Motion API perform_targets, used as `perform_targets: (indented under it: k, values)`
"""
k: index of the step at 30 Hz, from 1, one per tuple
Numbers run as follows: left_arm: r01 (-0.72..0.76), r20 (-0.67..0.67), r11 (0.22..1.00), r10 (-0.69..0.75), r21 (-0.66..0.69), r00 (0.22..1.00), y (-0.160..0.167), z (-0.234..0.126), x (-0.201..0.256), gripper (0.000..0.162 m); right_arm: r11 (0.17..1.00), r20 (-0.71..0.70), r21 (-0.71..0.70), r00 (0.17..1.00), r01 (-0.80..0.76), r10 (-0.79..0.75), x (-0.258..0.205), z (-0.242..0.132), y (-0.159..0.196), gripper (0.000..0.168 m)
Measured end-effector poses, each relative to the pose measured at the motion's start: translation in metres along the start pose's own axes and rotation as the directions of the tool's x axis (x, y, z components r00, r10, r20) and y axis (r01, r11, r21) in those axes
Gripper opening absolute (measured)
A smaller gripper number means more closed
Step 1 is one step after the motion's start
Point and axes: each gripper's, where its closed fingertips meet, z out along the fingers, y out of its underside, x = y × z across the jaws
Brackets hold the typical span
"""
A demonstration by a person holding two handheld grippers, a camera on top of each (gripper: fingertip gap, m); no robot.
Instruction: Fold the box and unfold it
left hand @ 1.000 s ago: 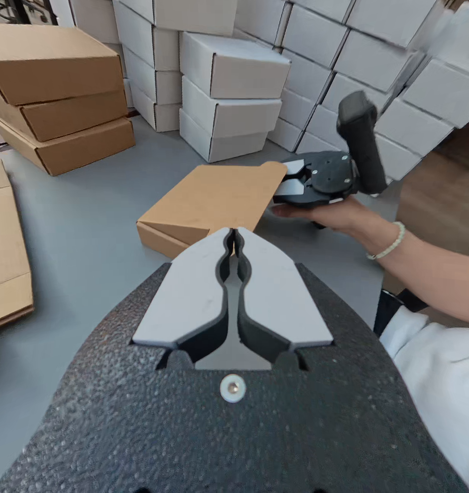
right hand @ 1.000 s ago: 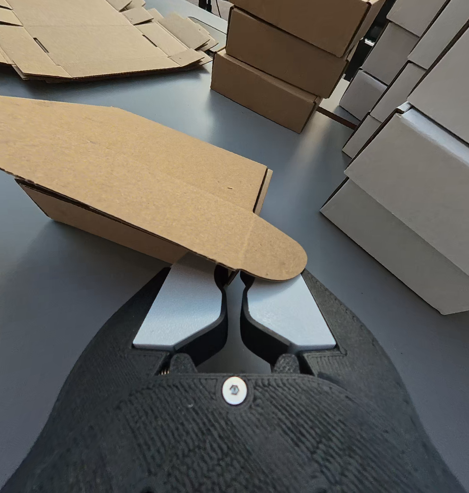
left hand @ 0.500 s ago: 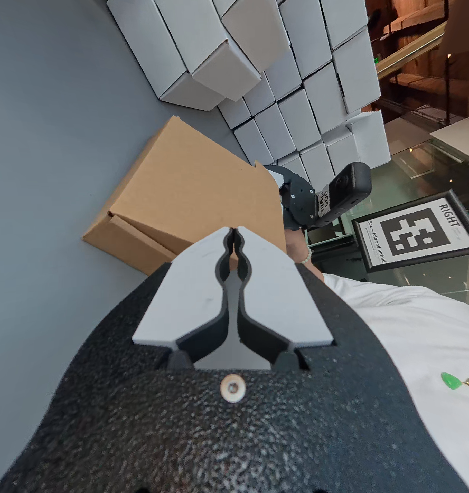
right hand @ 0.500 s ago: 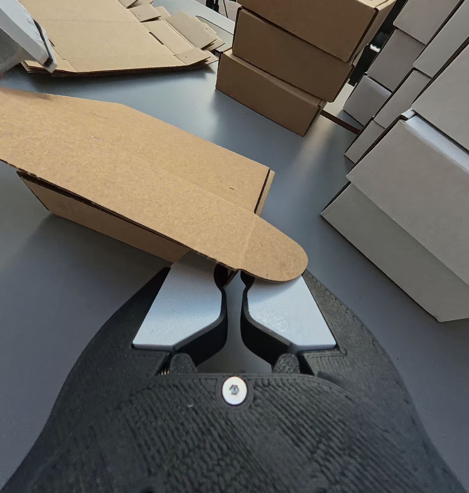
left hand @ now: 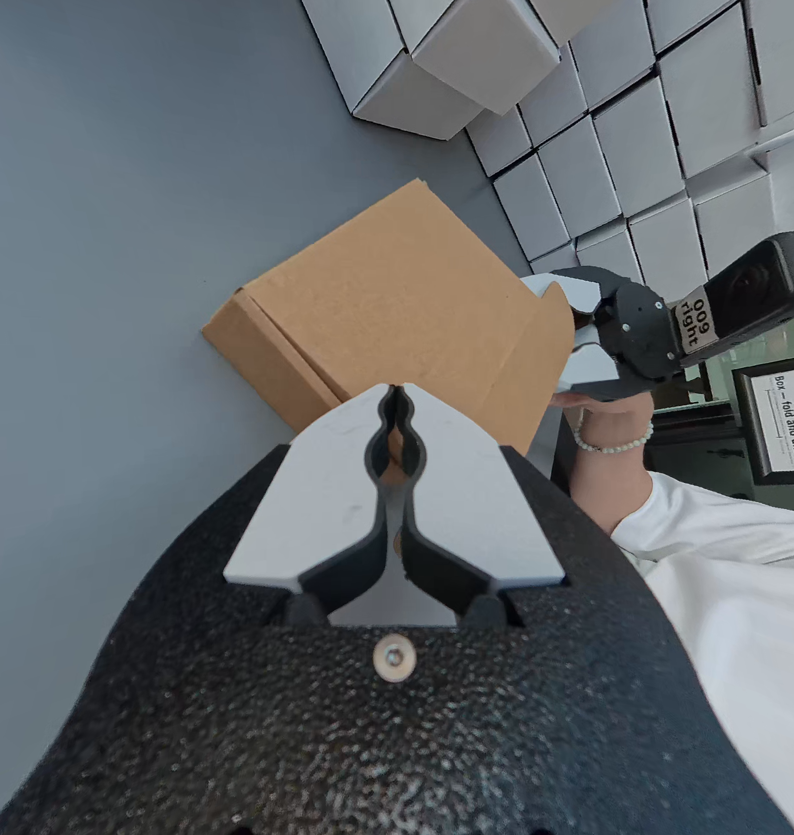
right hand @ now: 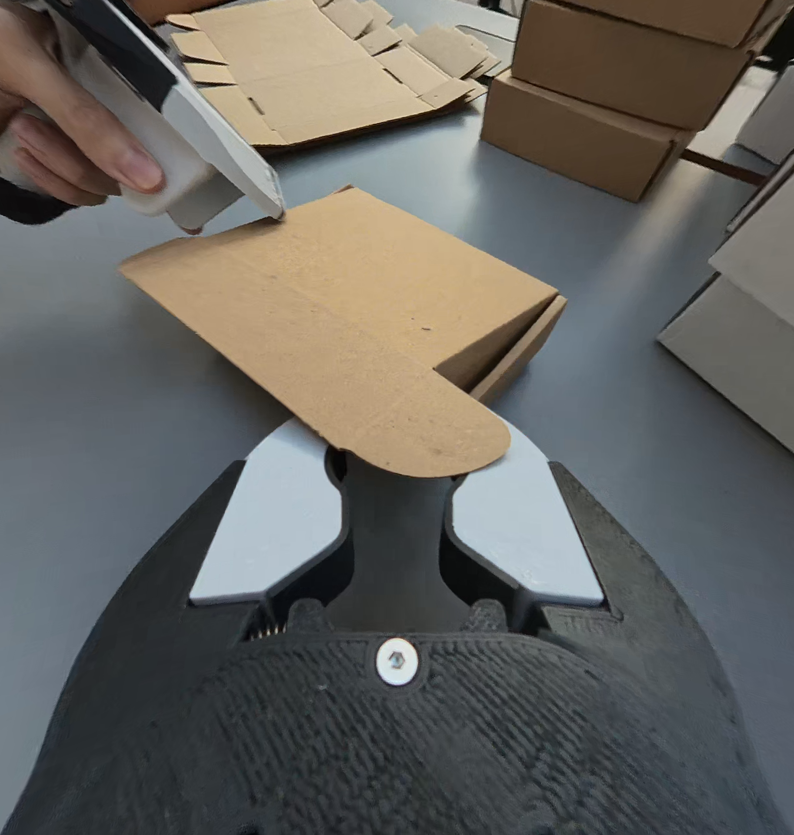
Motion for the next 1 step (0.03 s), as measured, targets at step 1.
perform_targets:
  k: [1]
  values:
    - [-0.004,0.018,1.0,0.004,-0.012,1.0,0.003,0.0023,-0.0021,0.0,1.0,0.053,0.009,0.998,-0.027,0.027,-0.0082,-0.0066,0.0015,0.063]
